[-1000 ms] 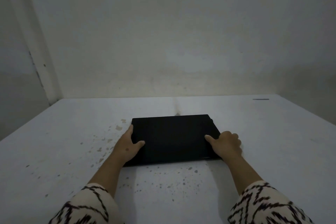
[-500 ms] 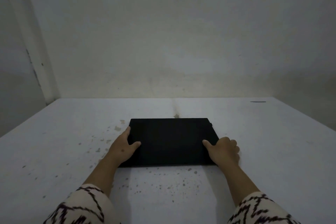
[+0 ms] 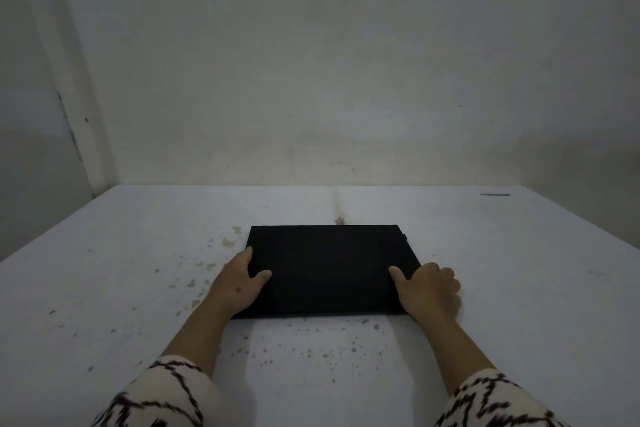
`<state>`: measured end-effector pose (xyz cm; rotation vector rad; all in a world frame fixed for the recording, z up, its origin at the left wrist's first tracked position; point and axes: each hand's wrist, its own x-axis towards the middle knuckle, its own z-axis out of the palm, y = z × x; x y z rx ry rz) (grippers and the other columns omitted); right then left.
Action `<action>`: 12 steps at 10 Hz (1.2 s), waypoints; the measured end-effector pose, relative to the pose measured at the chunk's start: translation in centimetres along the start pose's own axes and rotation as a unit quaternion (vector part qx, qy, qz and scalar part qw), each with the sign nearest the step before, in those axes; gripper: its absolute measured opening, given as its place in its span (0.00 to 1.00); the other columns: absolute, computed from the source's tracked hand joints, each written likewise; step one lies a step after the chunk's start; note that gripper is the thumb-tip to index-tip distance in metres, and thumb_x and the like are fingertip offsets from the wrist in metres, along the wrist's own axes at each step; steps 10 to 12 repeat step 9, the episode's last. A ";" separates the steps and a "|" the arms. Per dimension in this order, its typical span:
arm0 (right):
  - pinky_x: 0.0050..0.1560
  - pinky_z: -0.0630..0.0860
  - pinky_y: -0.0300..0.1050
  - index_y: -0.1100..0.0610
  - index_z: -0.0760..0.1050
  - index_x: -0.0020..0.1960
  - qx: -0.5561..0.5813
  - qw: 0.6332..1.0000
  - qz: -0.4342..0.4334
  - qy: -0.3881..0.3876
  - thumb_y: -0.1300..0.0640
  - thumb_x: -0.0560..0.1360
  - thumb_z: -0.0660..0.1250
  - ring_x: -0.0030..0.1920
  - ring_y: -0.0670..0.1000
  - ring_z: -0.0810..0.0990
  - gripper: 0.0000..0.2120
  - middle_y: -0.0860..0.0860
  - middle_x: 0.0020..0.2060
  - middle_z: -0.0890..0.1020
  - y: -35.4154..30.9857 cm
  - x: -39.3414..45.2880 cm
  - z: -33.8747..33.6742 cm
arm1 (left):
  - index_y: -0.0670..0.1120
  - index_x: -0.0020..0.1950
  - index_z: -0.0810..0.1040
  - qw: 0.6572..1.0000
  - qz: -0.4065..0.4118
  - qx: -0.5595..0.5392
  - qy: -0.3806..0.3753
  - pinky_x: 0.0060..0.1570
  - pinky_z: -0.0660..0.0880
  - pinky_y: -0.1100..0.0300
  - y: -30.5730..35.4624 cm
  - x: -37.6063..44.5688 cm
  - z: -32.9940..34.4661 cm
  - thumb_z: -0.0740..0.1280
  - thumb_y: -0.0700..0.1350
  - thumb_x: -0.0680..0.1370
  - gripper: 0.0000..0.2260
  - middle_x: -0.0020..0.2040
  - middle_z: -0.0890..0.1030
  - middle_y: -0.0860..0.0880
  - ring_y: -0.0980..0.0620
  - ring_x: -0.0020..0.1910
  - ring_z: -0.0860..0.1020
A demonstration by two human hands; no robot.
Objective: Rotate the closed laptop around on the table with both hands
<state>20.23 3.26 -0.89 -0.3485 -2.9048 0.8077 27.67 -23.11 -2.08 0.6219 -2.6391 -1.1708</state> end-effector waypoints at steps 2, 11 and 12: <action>0.58 0.72 0.53 0.63 0.68 0.61 0.000 1.000 -0.009 0.001 0.38 0.73 0.61 0.61 0.59 0.70 0.30 0.60 0.61 0.71 -0.1 0.1 0.1 | 0.42 0.77 0.52 1.000 -0.002 0.006 -0.005 0.73 0.59 0.52 0.0 -0.3 -0.1 0.62 0.49 0.78 0.31 0.77 0.58 0.44 0.46 0.75 0.59; 0.71 0.44 0.71 0.56 0.56 0.75 -0.121 0.980 -0.132 -0.092 0.43 0.77 0.53 0.75 0.61 0.51 0.30 0.57 0.76 0.55 -2.9 -2.2 0.6 | 0.43 0.74 0.61 0.986 -0.002 0.166 0.035 0.72 0.62 0.47 1.1 -1.9 0.7 0.57 0.50 0.79 0.24 0.74 0.63 0.42 0.43 0.73 0.61; 0.71 0.44 0.71 0.56 0.56 0.75 -0.121 0.980 -0.132 -0.092 0.43 0.77 0.53 0.75 0.61 0.51 0.30 0.57 0.76 0.55 -2.9 -2.2 0.6 | 0.43 0.74 0.61 0.986 -0.002 0.166 0.035 0.72 0.62 0.47 1.1 -1.9 0.7 0.57 0.50 0.79 0.24 0.74 0.63 0.42 0.43 0.73 0.61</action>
